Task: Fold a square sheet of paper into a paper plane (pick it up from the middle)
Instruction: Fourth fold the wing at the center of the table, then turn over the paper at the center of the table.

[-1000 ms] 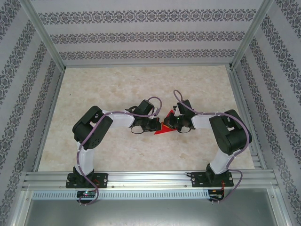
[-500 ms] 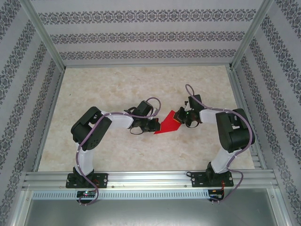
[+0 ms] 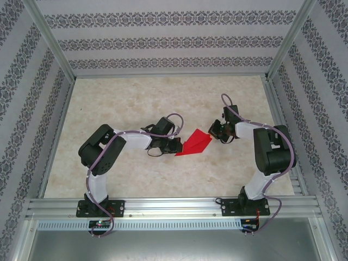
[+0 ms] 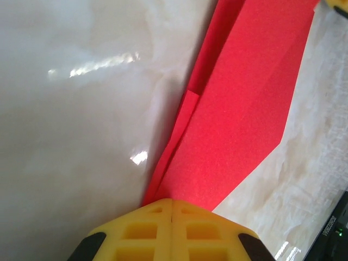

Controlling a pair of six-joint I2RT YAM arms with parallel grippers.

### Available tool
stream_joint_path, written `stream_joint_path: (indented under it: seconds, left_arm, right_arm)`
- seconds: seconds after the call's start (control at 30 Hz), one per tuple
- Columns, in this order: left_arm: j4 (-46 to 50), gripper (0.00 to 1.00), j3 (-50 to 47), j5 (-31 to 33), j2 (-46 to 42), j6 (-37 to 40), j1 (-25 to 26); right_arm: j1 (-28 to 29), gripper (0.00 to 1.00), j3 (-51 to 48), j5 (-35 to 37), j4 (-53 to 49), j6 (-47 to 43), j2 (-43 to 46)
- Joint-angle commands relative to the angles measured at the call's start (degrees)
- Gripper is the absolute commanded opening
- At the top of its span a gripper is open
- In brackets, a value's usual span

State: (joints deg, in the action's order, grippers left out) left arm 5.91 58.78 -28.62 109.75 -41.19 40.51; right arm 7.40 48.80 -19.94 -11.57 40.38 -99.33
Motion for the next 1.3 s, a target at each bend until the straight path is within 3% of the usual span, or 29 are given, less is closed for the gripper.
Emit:
stream_joint_path:
  seconds: [0.0, 0.03, 0.27, 0.47, 0.8, 1.0, 1.27]
  left_arm:
    - [4.8, 0.0, -1.3, -2.1, -3.7, 0.7, -0.5]
    - [4.9, 0.01, -0.3, -2.2, -5.0, 0.9, -0.4]
    - [9.2, 0.34, 5.3, 3.6, -9.5, 4.1, -0.6]
    - [11.0, 0.59, 7.7, 10.2, -11.0, 6.9, -2.1]
    - [6.5, 0.78, 4.7, 12.2, -13.6, 7.1, -8.2]
    - [5.6, 1.0, 2.0, 12.9, -15.7, 7.0, -12.1]
    - [5.8, 1.0, -0.2, 13.5, -17.2, 3.2, -16.2]
  right_arm:
    - [-0.1, 0.07, -1.0, 3.2, -0.4, 0.4, 5.0]
    - [0.6, 0.1, -2.0, 3.6, -0.4, 1.0, 7.4]
    - [4.8, 0.42, -8.2, 4.5, -0.6, 6.8, 18.1]
    - [8.8, 0.56, -12.2, 5.8, 0.6, 11.2, 22.0]
    - [15.2, 0.51, -12.7, 3.1, 12.4, 15.6, 14.7]
    - [16.8, 0.45, -11.8, 2.4, 17.7, 16.7, 9.7]
    - [18.0, 0.34, -11.6, 0.7, 26.6, 19.0, 4.1]
